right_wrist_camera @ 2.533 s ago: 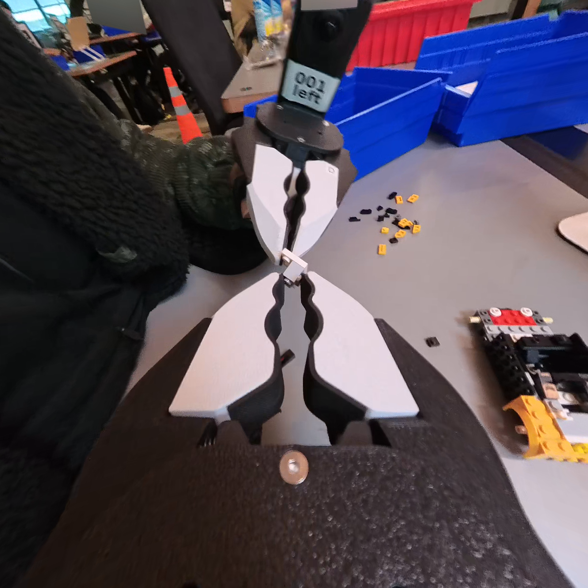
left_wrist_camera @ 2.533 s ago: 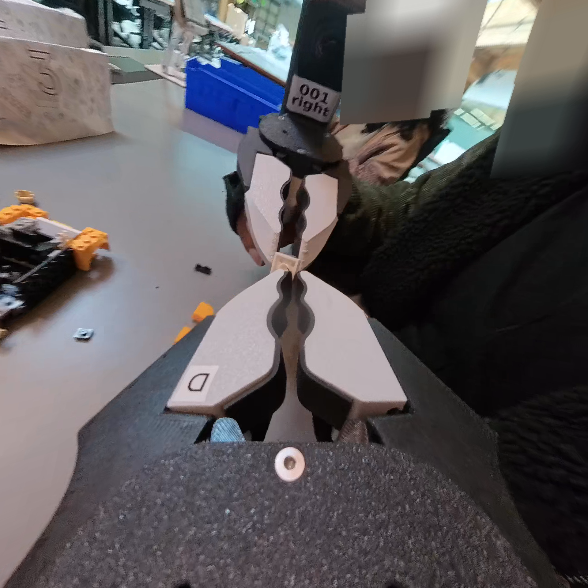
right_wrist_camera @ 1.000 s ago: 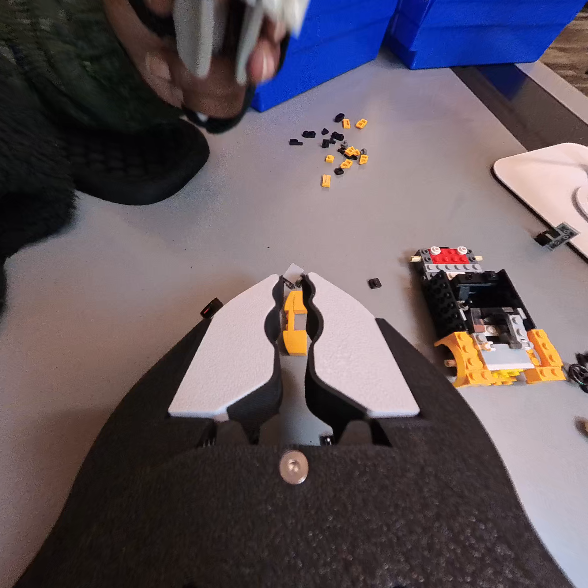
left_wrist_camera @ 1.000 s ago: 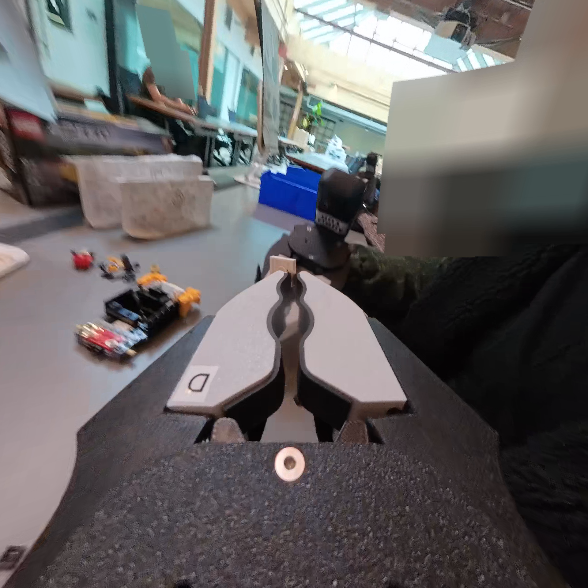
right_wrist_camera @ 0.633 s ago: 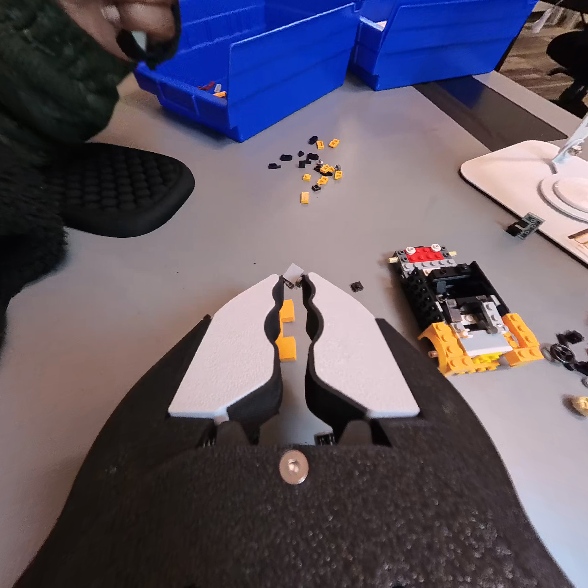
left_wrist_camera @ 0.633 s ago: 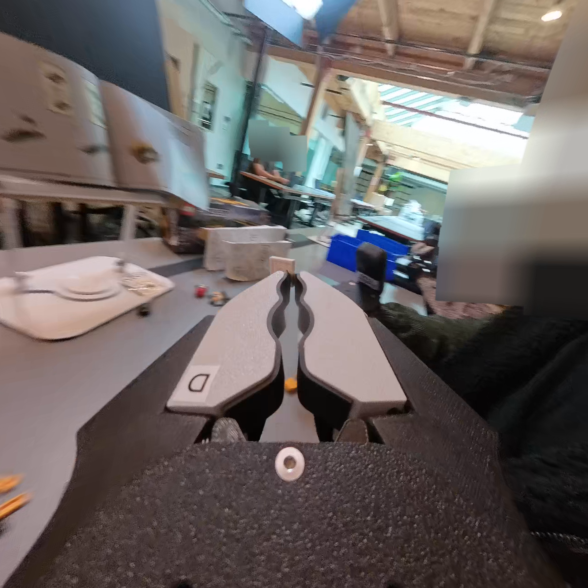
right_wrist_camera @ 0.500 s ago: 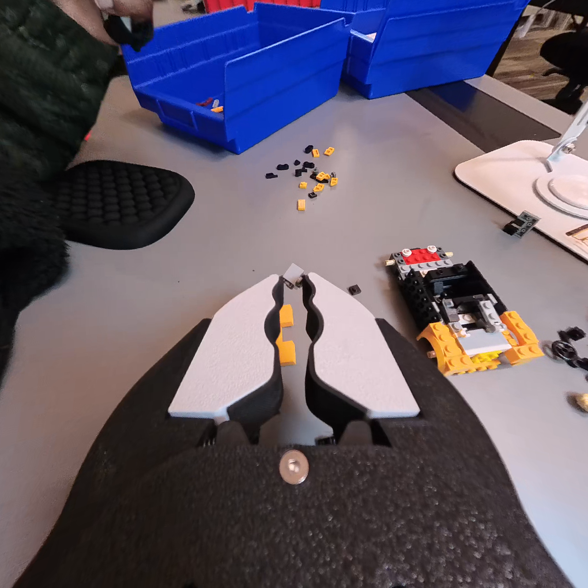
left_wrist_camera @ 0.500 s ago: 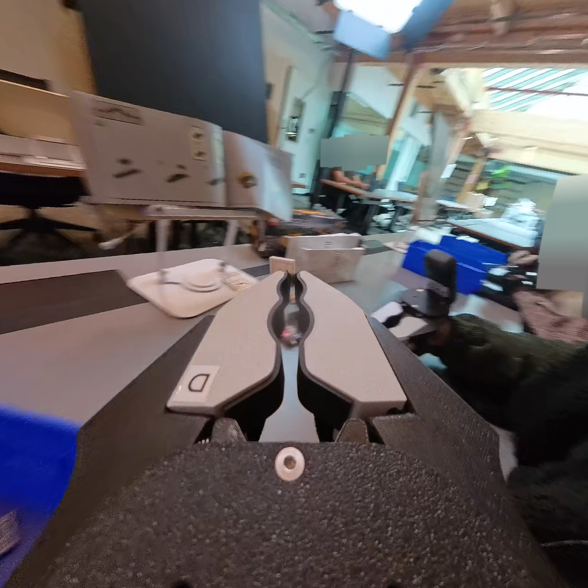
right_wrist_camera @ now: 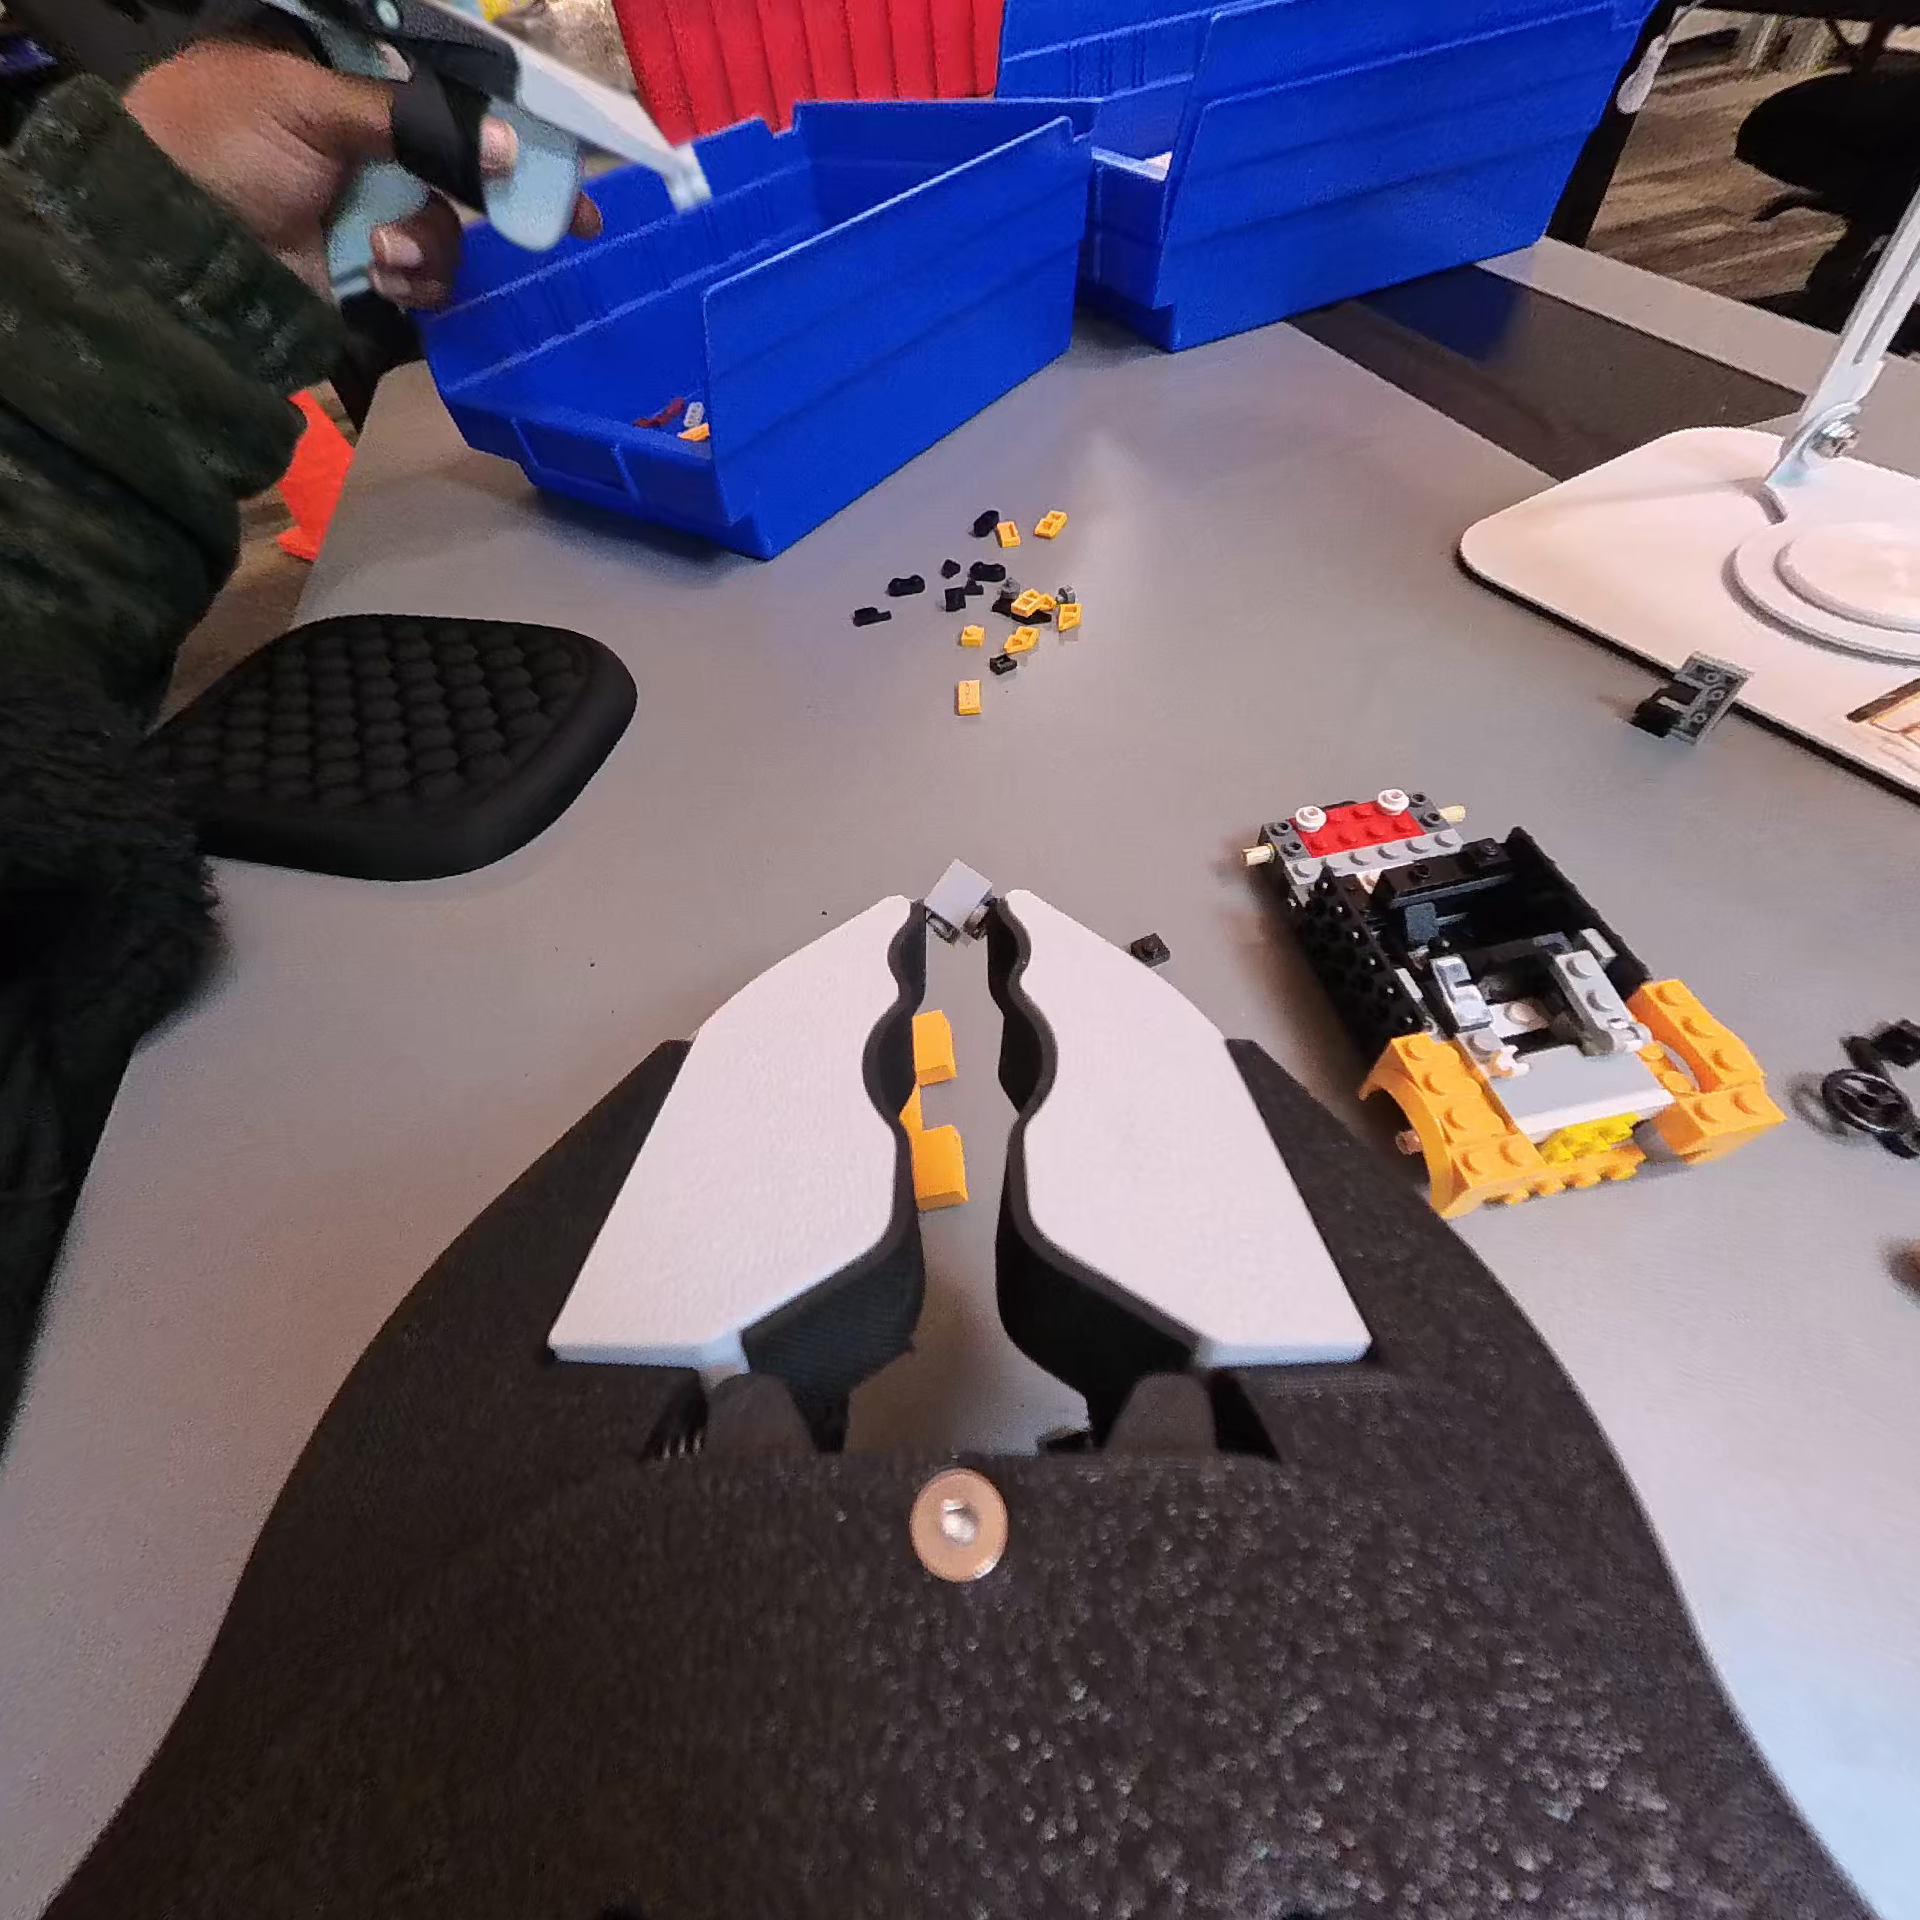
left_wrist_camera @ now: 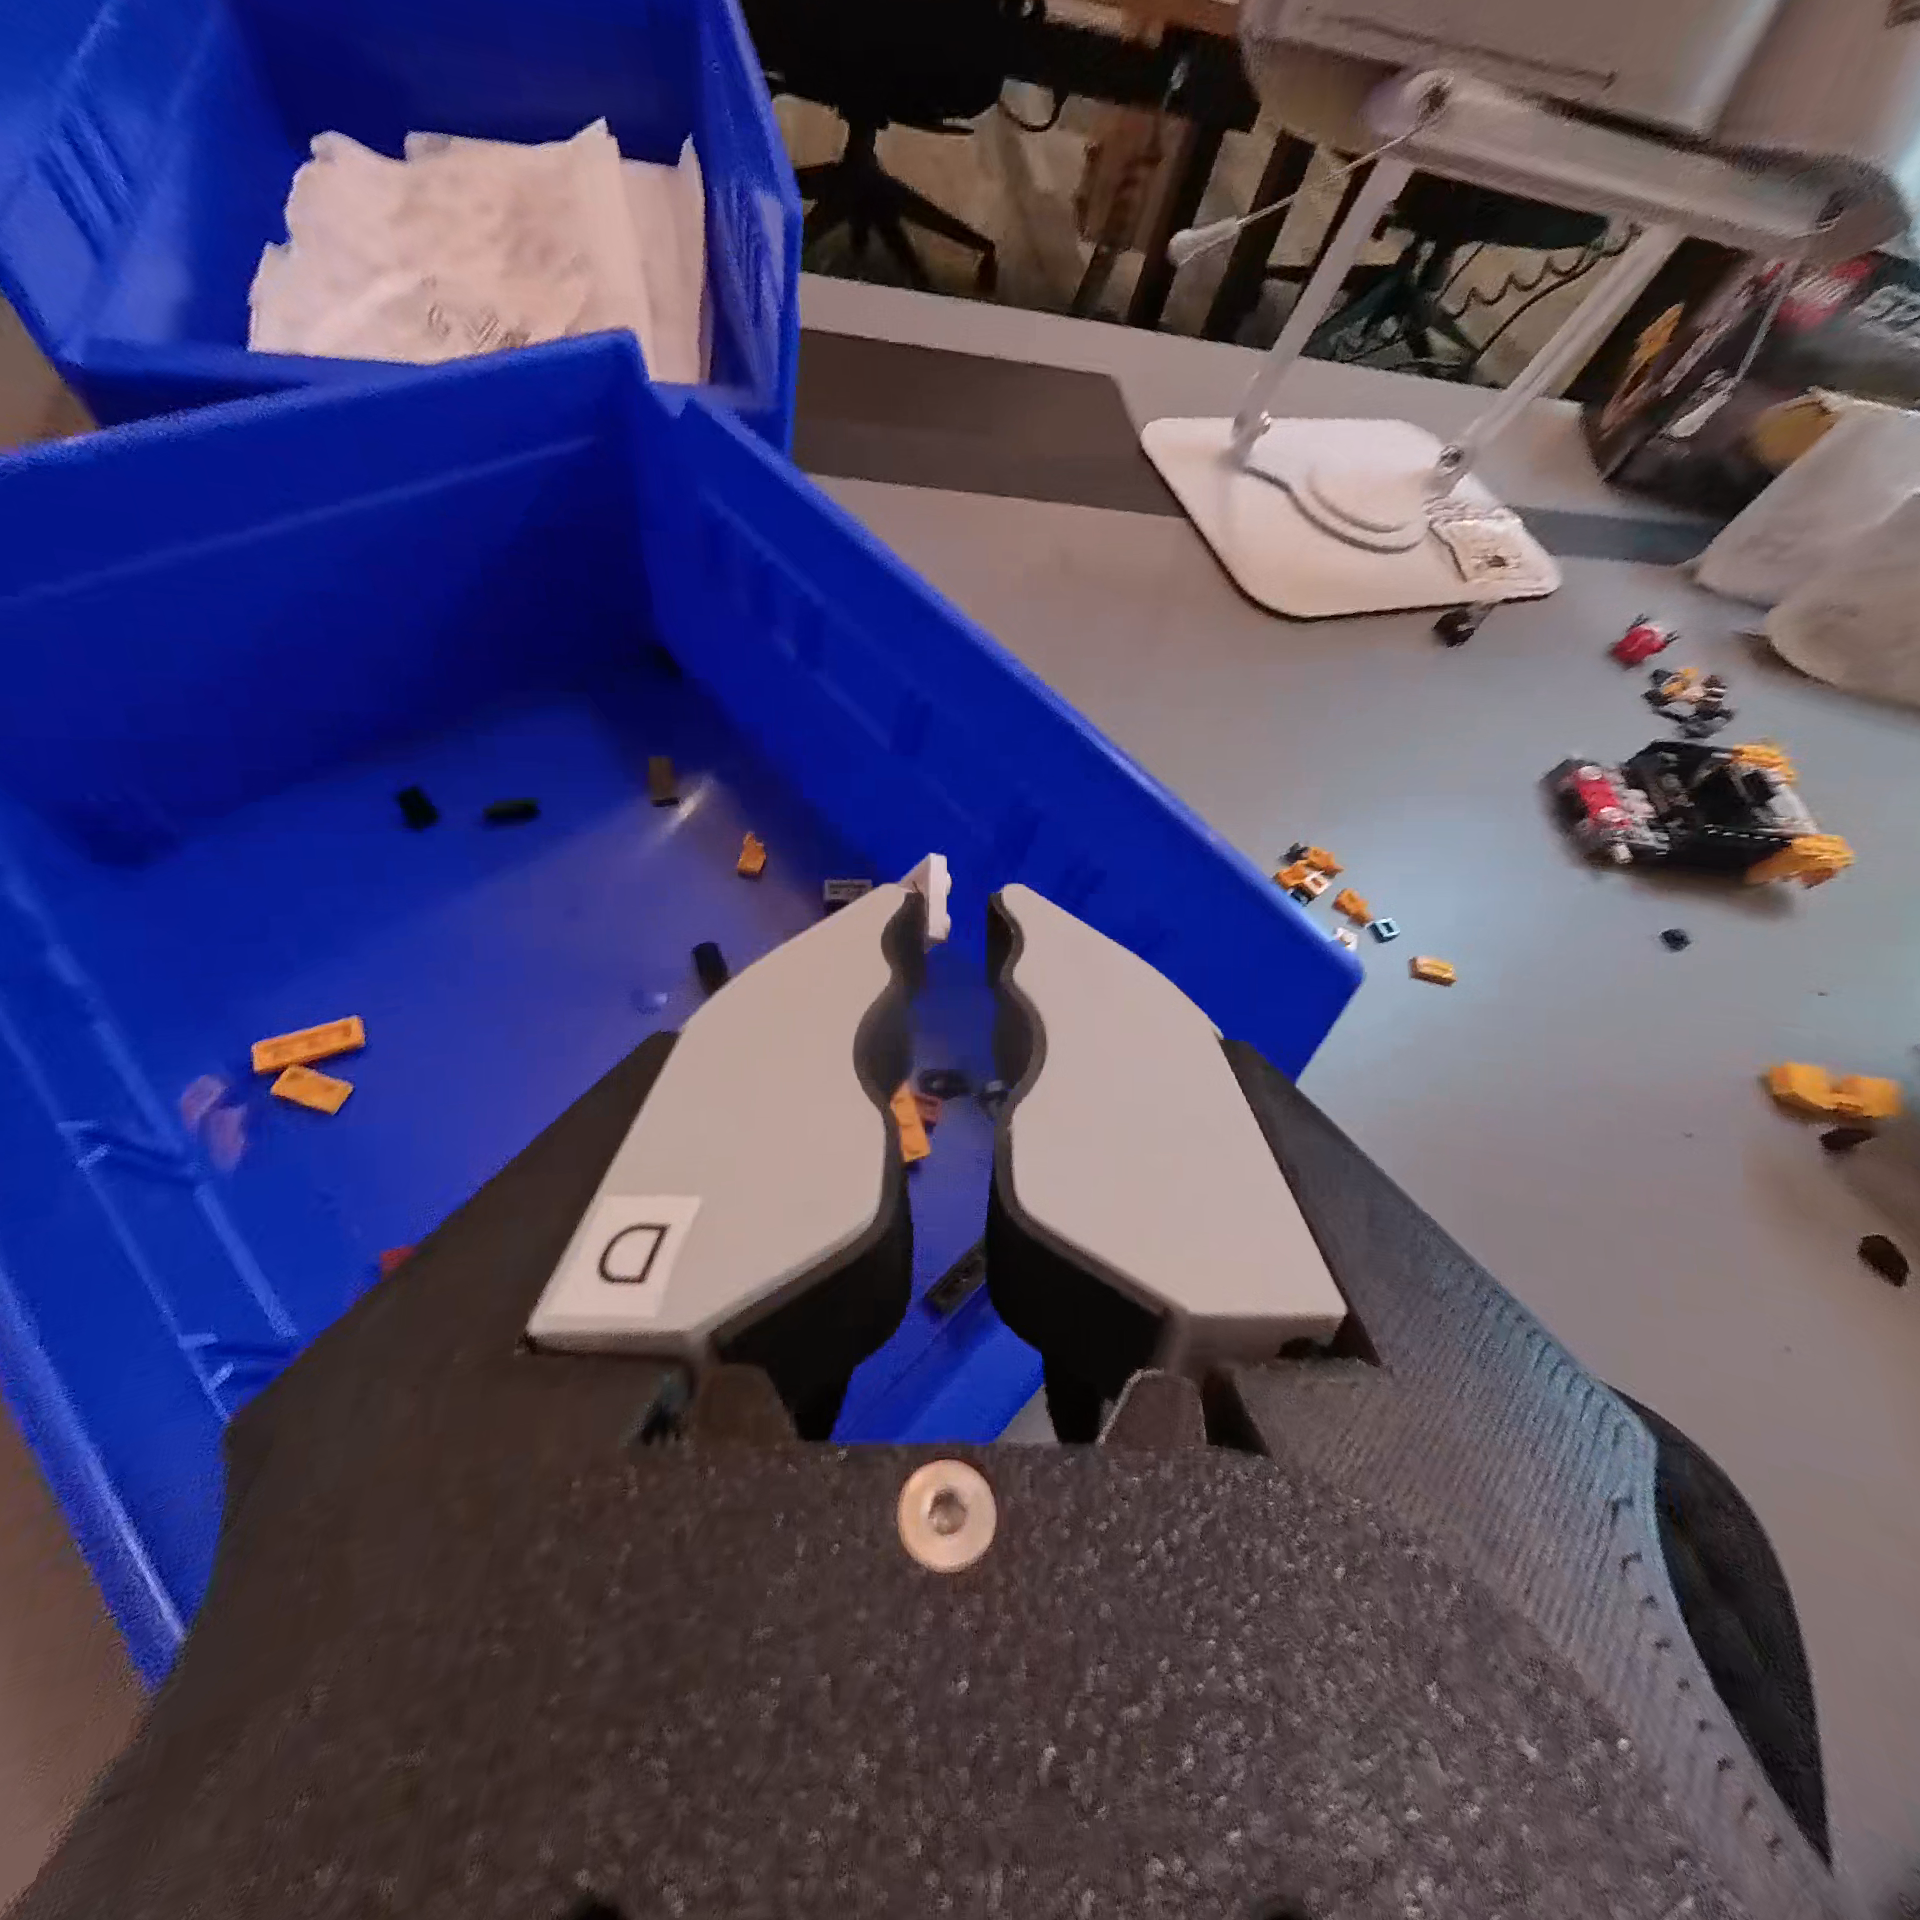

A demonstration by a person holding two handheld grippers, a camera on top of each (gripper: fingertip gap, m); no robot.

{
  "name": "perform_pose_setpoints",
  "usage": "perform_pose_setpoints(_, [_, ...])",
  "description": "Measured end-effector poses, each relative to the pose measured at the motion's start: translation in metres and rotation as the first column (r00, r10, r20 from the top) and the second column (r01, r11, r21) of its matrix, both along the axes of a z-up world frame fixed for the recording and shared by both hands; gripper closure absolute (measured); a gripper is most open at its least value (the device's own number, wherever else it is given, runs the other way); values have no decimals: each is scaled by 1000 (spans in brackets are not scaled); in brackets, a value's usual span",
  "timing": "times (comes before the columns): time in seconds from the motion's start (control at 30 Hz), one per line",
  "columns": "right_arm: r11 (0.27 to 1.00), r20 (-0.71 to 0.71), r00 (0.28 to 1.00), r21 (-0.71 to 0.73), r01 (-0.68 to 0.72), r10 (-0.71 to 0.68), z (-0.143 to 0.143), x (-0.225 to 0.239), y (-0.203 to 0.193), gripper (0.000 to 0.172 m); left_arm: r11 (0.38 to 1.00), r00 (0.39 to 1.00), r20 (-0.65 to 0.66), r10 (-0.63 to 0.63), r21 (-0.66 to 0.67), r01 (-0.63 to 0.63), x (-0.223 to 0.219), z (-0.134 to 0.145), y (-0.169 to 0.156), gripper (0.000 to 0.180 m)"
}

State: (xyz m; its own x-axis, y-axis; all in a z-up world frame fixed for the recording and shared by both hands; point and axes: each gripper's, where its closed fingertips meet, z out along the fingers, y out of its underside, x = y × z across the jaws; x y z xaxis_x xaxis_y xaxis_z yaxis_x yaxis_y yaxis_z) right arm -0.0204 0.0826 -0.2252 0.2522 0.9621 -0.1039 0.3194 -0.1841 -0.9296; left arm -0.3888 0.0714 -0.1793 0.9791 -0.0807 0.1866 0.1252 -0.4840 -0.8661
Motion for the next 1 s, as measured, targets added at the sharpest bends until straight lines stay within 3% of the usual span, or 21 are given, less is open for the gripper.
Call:
perform_pose_setpoints(0.13, [1000,-1,1000,5,6,-6,0,1,0,161,999,999,-15,51,8,-51,-8,-7,5,143])
perform_pose_setpoints(0.23, [1000,2,1000,8,5,-5,0,0,0,161,991,994,-52,97,95,-92,-10,7,10,133])
perform_pose_setpoints(0.3, [1000,-8,1000,19,9,-9,2,0,0,161,974,992,-71,104,209,-88,-3,31,10,134])
perform_pose_setpoints(0.37, [999,-41,999,35,16,-15,9,1,1,161,937,993,-109,32,349,8,27,64,6,146])
perform_pose_setpoints(0.43, [999,-93,996,45,16,-11,19,2,0,161,849,966,-189,-175,468,246,91,93,-4,158])
perform_pose_setpoints(0.53, [999,-189,982,-17,-31,28,33,0,-7,161,658,814,-402,-419,483,577,193,98,-23,162])
perform_pose_setpoints(0.6, [993,-259,964,-89,-80,54,40,-2,-13,161,546,661,-532,-529,383,745,249,75,-32,159])
perform_pose_setpoints(0.7, [981,-319,944,-139,-133,83,47,-3,-20,161,384,451,-616,-646,249,889,308,38,-43,155])
perform_pose_setpoints(0.8, [975,-334,937,-155,-161,101,49,-5,-25,161,353,361,-650,-669,149,924,336,15,-37,153])
perform_pose_setpoints(1.0, [966,-332,932,-157,-204,143,48,-13,-37,161,373,336,-651,-680,88,924,361,-5,-24,152])
